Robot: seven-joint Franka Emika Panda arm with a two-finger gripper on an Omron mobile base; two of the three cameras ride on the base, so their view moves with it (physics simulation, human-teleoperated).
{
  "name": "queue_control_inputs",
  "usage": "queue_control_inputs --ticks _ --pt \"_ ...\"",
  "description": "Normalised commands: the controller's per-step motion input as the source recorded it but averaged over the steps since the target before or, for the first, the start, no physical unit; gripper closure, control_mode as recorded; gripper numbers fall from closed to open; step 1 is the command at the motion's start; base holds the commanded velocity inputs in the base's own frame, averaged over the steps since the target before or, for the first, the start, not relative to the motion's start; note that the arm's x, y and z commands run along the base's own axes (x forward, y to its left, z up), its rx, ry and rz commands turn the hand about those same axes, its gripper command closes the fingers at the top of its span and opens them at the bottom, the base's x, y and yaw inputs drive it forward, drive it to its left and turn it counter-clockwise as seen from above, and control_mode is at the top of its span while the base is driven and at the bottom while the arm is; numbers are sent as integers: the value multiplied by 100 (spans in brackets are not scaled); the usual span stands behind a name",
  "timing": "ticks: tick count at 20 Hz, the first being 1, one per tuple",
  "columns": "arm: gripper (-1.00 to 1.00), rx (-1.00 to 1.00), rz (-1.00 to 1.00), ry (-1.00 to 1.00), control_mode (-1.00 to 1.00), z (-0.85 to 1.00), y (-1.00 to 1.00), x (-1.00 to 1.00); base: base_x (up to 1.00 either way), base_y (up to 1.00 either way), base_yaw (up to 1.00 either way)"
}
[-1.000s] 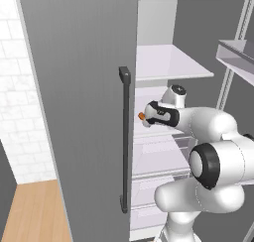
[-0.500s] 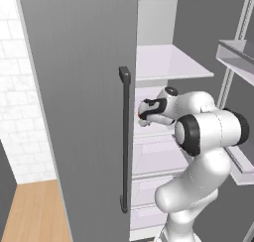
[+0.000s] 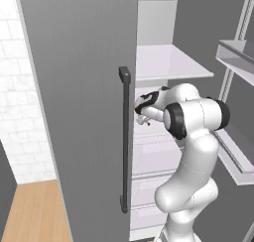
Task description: Place one lemon wedge and one chicken drumstick in each tupperware on the nearby counter, to pack two identical lunches.
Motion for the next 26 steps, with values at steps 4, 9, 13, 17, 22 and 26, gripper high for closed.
queue_control_inputs --ticks 4,9,13,17,22,26 --pt "-100 0 5 1 -100 -36 0 57 0 0 0" --pt "100 -6 3 3 -100 -69 23 -9 0 0 0" --pt "100 -11 0 -10 -100 -44 36 -76 0 0 0" --pt "100 -2 0 -21 -100 0 -2 -97 0 0 0" --pt "100 0 0 -15 -100 19 -44 -100 0 0 0" --pt "100 0 0 -4 -100 42 -6 -100 0 0 0"
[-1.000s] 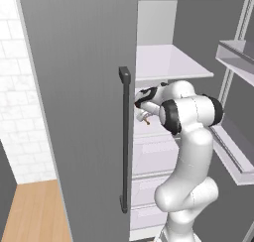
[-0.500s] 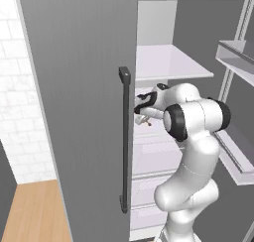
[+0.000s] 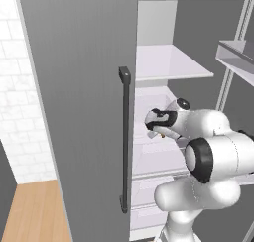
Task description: Place one lemon wedge and one chicken drumstick in each tupperware on the nearby counter, to pack two identical lunches.
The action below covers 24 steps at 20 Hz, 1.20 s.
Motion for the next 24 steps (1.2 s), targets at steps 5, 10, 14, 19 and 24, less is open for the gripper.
queue_control_inputs --ticks 5,10,14,19,24 --pt "100 0 0 0 -100 63 9 -100 0 0 0" --pt "100 0 0 0 -100 98 1 -100 0 0 0" --pt "100 0 -1 1 -100 100 0 -100 0 0 0" --pt "100 0 -1 2 -100 99 0 -95 0 0 0" --pt "100 0 0 9 -100 87 0 -69 0 0 0"
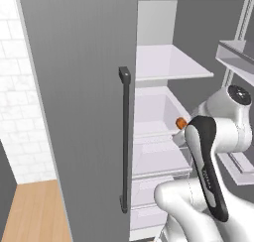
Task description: Place one lemon wedge and one chicken drumstick in each tupperware on the nearby counter, to pack two identical lunches.
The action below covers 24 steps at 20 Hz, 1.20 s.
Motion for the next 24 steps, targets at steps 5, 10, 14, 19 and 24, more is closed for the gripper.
queue_control_inputs --ticks 5,10,14,19,24 --pt "100 -1 0 6 -100 22 0 -78 0 0 0" --pt "100 -1 0 0 100 -2 0 -40 -60 0 0" --pt "100 0 0 0 100 0 0 0 -100 -2 -8" --pt "100 0 0 0 100 0 0 0 -100 -44 -19" --pt "100 0 0 0 100 0 0 0 -89 -97 -30"
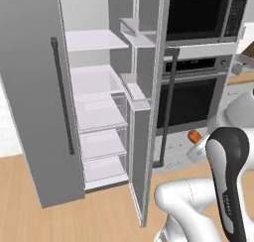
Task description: Place one lemon wedge and one chicken drumstick in each tupperware on the nearby counter, to pack two identical lunches.
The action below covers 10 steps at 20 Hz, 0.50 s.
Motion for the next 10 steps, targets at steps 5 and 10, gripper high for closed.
queue_control_inputs --ticks 5,10 --pt "100 0 0 0 100 0 0 0 -31 -100 -30" --pt "100 0 0 0 100 0 0 0 12 -100 -26"
